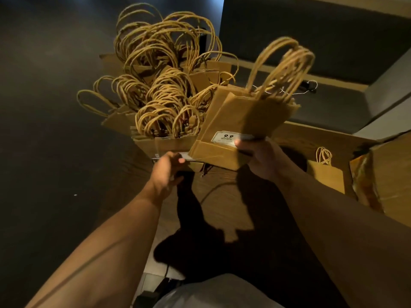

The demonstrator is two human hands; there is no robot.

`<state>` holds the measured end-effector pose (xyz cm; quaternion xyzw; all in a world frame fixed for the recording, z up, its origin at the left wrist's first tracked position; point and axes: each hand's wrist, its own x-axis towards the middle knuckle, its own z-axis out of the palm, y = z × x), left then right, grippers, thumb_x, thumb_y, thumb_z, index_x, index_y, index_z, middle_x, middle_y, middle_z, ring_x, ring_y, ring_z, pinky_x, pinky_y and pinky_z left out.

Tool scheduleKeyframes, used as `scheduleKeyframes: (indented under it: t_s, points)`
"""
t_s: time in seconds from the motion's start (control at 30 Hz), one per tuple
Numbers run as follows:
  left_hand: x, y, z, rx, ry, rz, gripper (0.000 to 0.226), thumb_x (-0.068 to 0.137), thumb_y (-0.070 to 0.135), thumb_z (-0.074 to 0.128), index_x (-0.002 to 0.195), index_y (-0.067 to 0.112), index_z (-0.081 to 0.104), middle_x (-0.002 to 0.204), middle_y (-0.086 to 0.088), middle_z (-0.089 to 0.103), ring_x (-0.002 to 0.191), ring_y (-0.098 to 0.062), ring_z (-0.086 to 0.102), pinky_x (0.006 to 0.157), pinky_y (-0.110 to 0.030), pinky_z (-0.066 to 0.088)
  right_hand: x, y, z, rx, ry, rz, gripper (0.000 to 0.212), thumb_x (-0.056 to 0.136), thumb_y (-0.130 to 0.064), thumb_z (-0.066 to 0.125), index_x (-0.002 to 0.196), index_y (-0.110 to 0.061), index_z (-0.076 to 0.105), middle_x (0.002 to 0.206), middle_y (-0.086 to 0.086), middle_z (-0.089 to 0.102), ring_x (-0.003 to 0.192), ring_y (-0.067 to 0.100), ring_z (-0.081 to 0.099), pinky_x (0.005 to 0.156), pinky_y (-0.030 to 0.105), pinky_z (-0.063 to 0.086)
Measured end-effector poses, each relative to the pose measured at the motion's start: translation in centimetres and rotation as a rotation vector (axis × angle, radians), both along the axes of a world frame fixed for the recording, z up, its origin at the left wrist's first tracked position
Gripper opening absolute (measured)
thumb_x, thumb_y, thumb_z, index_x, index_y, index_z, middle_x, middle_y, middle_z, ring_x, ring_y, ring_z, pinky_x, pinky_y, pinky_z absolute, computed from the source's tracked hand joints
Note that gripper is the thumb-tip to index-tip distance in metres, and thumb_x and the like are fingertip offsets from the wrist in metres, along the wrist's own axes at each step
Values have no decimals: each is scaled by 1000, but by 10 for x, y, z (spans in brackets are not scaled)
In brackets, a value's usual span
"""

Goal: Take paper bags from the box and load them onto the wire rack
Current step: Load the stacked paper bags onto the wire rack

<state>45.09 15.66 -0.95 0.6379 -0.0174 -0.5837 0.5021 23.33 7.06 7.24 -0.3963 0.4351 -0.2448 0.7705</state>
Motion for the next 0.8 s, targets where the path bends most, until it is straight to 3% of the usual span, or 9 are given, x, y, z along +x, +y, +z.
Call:
scheduleKeyframes:
  t_s: [0.07, 0.13, 0.2, 0.27, 0.4, 0.43, 0.53, 0.7, 0.8]
  points:
    - [4, -1, 1, -42, 99, 80, 22, 93, 32, 42, 83, 23, 60, 80, 2, 67, 97, -20, 62, 80, -34, 41, 2, 0, 7, 2, -2, -90, 37, 98, 7, 40, 134, 13, 45, 120, 1, 49, 86, 3, 63, 68, 1, 44]
    - [0, -5, 7, -102, 199, 126, 25, 92, 36, 38, 75, 23, 53, 79, 3, 58, 99, -23, 58, 83, -37, 39, 3, -2, 4, -72, 29, -38, 37, 97, 5, 45, 134, 10, 47, 110, -2, 66, 72, -5, 67, 61, 4, 46]
    - [-7, -11, 9, -129, 205, 262, 25, 96, 35, 42, 97, 16, 59, 102, -7, 63, 107, -28, 60, 88, -40, 49, 4, -8, -3, -137, 111, -80, 38, 95, 4, 50, 133, 7, 50, 92, -3, 75, 74, -1, 70, 59, 11, 51]
    - [-9, -17, 10, -99, 189, 431, 31, 98, 28, 55, 119, 6, 55, 116, -22, 63, 104, -36, 66, 85, -47, 59, 9, -6, 2, -155, 113, -50, 37, 97, 7, 45, 134, 13, 46, 106, 3, 69, 74, -8, 67, 59, 3, 45]
    - [-7, -21, 8, -52, 181, 389, 25, 101, 33, 52, 100, 8, 57, 92, -22, 67, 73, -23, 65, 49, -22, 51, 14, 2, 12, -62, 71, -28, 41, 98, 10, 35, 139, 11, 38, 126, 2, 41, 75, -22, 60, 64, -2, 40]
    - [-6, -22, 4, -54, 196, 383, 25, 103, 33, 50, 102, 10, 58, 91, -22, 67, 73, -22, 63, 43, -20, 45, 11, -2, 1, -99, 68, 6, 43, 96, 8, 43, 139, 6, 43, 132, 0, 43, 84, -15, 64, 71, 3, 46]
    - [-5, -24, -2, -44, 188, 386, 19, 105, 25, 44, 100, 13, 57, 97, -18, 66, 80, -24, 64, 38, -18, 39, 10, -14, -22, -86, 95, -118, 55, 84, -1, 67, 135, -10, 50, 128, 10, 64, 117, 26, 62, 95, 41, 52]
    - [-5, -27, -5, -39, 187, 357, 34, 106, 18, 31, 78, 15, 51, 69, -4, 58, 56, -14, 57, 36, -17, 31, 18, -22, -32, -77, 123, -4, 54, 84, -3, 68, 135, -8, 51, 128, 10, 64, 120, 30, 59, 95, 44, 50]
    - [2, -24, -11, 17, 178, 281, 35, 103, 25, 38, 72, 19, 54, 74, -2, 66, 75, -18, 65, 50, -22, 41, 33, -28, -30, -129, 143, -1, 43, 85, 4, 65, 123, -14, 59, 123, 10, 67, 116, 29, 62, 97, 48, 50]
